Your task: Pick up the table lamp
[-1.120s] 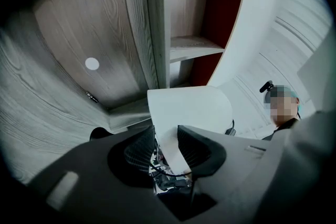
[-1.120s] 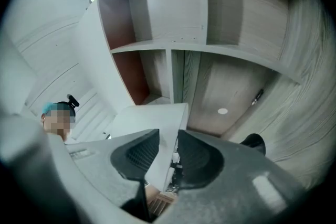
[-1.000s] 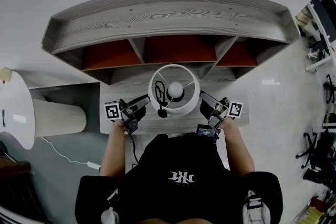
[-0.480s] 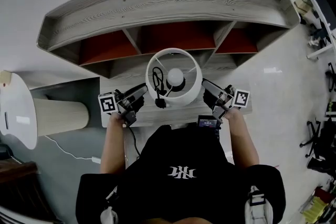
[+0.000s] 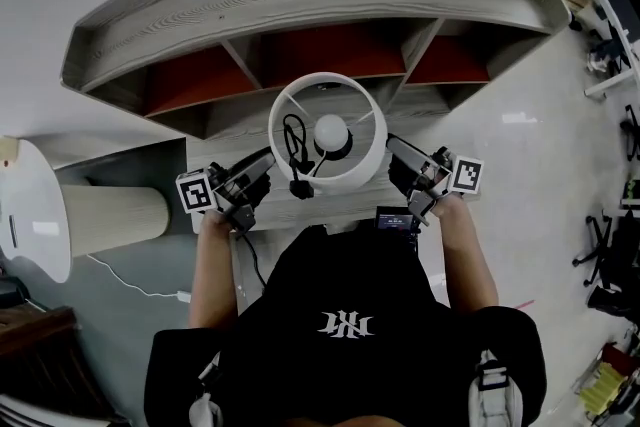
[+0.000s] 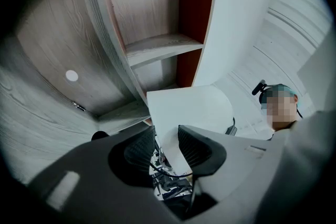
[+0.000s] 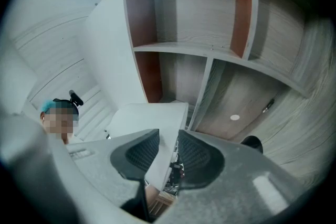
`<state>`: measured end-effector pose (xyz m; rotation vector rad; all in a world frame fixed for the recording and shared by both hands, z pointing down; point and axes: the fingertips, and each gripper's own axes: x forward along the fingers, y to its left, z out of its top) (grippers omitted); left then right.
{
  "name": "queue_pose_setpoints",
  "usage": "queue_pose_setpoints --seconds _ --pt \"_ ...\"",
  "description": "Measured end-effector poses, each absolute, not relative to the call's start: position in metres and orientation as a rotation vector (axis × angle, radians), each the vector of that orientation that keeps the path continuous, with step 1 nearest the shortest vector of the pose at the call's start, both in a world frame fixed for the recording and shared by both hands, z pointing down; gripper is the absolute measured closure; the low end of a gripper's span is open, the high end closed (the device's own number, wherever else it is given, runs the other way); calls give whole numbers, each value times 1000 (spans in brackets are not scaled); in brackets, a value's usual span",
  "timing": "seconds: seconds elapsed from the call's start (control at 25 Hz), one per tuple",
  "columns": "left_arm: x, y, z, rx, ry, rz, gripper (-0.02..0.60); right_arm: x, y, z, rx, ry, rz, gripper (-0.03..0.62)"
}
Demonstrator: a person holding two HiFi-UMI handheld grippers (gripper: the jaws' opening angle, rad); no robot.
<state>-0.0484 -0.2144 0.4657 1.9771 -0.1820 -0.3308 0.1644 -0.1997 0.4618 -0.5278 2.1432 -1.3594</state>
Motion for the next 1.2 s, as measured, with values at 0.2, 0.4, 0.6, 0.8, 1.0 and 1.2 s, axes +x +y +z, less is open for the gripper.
queue_pose_setpoints --seconds 0.2,0.4,0.6,0.8,1.0,1.2 --pt "-46 -213 448 2027 -181 -316 449 167 -196 445 -534 2154 -1337 487" --pt "-42 -211 430 2057 -195 -298 448 170 -190 428 -538 2164 -1320 485" --pt "-40 -209 415 2077 -194 -290 448 171 -186 408 -544 2179 -1291 486" --pt "-36 -205 399 2093 -191 -294 448 175 -184 389 -553 2186 -1266 486" --pt "-35 -204 380 2124 -184 -301 448 181 -183 380 -591 2218 -1223 485" --pt "-35 -204 371 2148 -182 -302 446 179 -184 367 -583 2230 -1190 485"
